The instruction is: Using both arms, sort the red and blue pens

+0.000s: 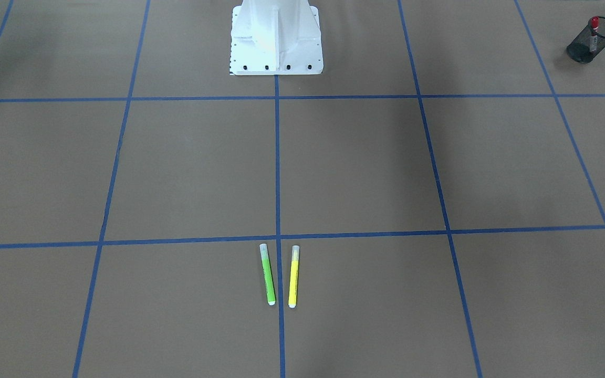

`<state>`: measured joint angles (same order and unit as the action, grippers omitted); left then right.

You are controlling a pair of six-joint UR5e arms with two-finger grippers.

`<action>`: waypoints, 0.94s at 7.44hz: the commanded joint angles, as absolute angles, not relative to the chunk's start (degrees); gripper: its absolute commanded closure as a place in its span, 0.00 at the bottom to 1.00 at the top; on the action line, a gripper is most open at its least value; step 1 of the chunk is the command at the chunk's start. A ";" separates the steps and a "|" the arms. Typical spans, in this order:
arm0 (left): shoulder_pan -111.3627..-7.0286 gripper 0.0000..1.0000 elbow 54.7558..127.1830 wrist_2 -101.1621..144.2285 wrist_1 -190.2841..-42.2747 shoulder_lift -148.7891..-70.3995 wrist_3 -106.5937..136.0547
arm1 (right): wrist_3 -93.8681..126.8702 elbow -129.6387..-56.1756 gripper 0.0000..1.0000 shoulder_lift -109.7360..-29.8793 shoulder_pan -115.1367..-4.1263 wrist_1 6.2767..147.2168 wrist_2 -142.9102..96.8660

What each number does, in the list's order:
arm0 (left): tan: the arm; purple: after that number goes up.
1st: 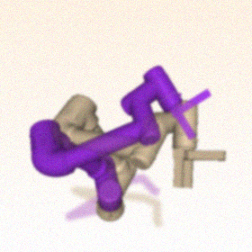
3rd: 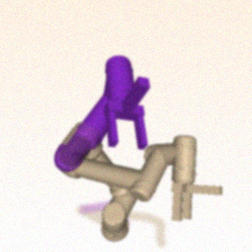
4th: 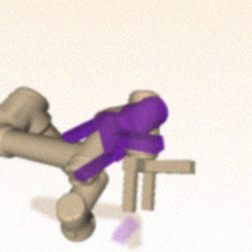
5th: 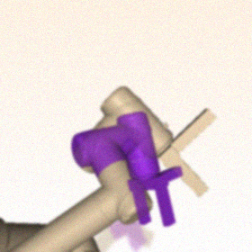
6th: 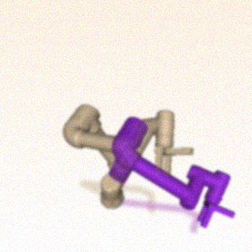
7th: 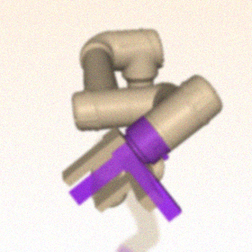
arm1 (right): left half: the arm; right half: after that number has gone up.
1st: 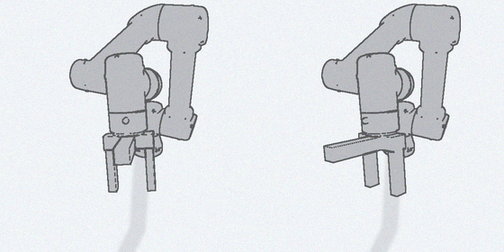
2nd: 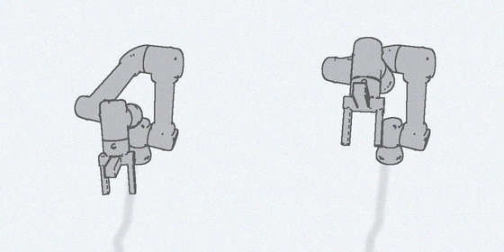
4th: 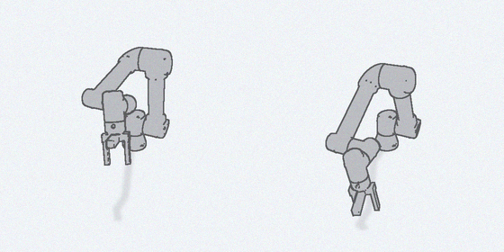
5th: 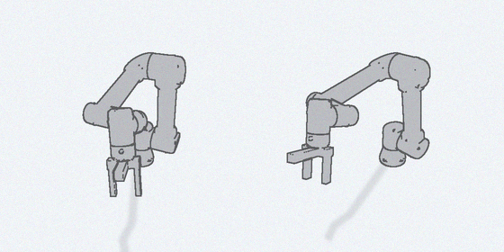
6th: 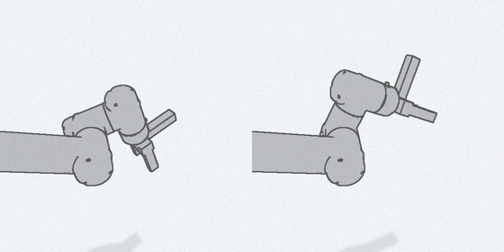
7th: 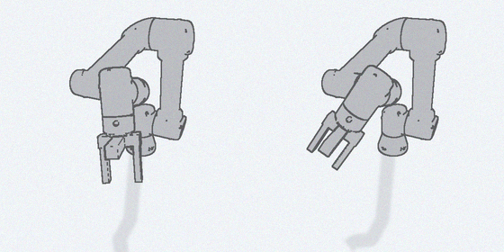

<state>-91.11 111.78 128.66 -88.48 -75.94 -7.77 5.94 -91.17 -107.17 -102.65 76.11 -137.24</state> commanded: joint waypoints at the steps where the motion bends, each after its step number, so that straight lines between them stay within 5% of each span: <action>1: -91.14 0.00 111.80 128.67 -88.33 -75.94 -7.73 | 13.59 -96.91 0.00 -105.56 -94.08 73.82 -136.76; 7: -91.05 0.00 111.80 128.58 -88.59 -76.55 -7.12 | 13.29 -110.83 0.00 -105.12 -84.20 86.31 -129.30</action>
